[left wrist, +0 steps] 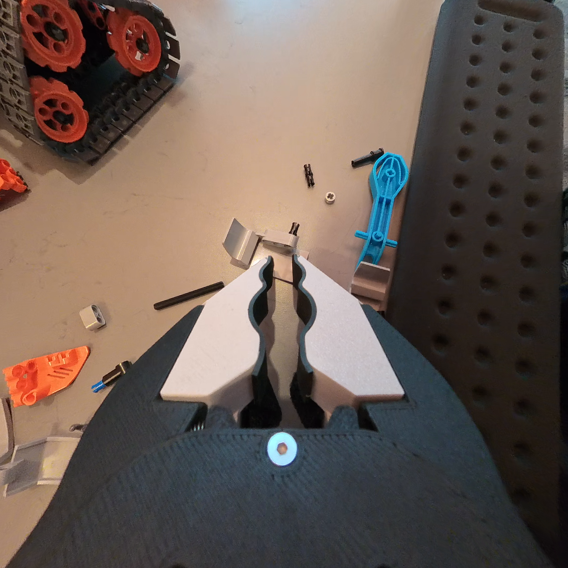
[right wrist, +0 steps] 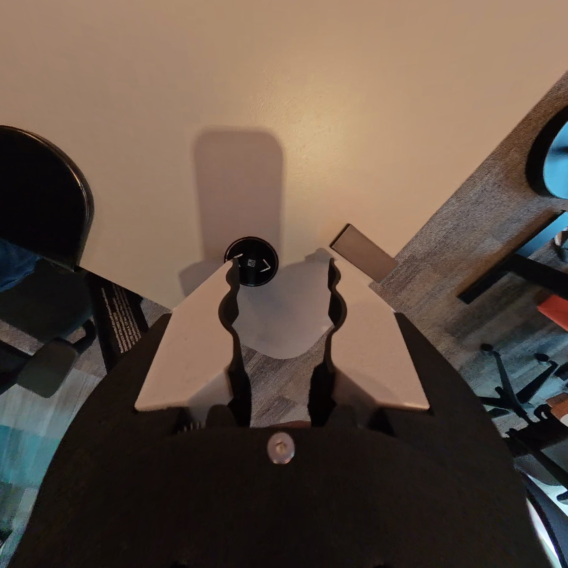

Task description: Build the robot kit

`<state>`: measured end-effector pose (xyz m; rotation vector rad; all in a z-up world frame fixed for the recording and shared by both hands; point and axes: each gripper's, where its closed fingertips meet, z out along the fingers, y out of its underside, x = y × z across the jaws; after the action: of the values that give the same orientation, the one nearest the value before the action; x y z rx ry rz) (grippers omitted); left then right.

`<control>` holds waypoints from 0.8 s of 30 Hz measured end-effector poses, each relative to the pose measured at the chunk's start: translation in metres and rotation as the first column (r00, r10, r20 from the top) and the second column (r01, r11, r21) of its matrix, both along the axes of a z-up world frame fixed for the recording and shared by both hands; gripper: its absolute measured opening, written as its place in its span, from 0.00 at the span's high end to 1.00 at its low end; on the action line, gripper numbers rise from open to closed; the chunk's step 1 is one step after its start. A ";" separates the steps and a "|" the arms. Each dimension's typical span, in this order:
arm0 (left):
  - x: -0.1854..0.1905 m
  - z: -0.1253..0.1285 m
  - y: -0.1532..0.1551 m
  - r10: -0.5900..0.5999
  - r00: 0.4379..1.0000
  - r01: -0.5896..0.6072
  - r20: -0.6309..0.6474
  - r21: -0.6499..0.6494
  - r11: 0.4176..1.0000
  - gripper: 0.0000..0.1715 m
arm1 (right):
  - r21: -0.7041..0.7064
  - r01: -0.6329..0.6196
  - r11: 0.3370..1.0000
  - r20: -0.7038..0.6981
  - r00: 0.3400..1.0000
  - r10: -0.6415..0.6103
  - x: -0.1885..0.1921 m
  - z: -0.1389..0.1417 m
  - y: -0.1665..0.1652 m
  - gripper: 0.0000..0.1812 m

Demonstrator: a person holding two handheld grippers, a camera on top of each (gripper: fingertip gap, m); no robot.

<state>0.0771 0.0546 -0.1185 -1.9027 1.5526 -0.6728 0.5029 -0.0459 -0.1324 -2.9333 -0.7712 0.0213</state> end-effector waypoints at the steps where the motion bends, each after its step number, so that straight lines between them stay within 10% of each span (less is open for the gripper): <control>1: 0.000 0.000 0.000 -0.001 1.000 0.001 -0.004 0.001 1.000 0.94 | -0.008 -0.002 1.000 0.002 1.000 0.002 0.000 -0.002 -0.002 0.68; 24: -0.002 0.003 0.002 0.009 1.000 -0.009 -0.008 0.018 1.000 0.95 | -0.044 -0.017 0.999 0.007 1.000 0.018 -0.004 0.001 -0.003 0.76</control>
<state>0.0750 0.0566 -0.1159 -1.9009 1.5489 -0.6456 0.4986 -0.0485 -0.1314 -2.9691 -0.8076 0.0295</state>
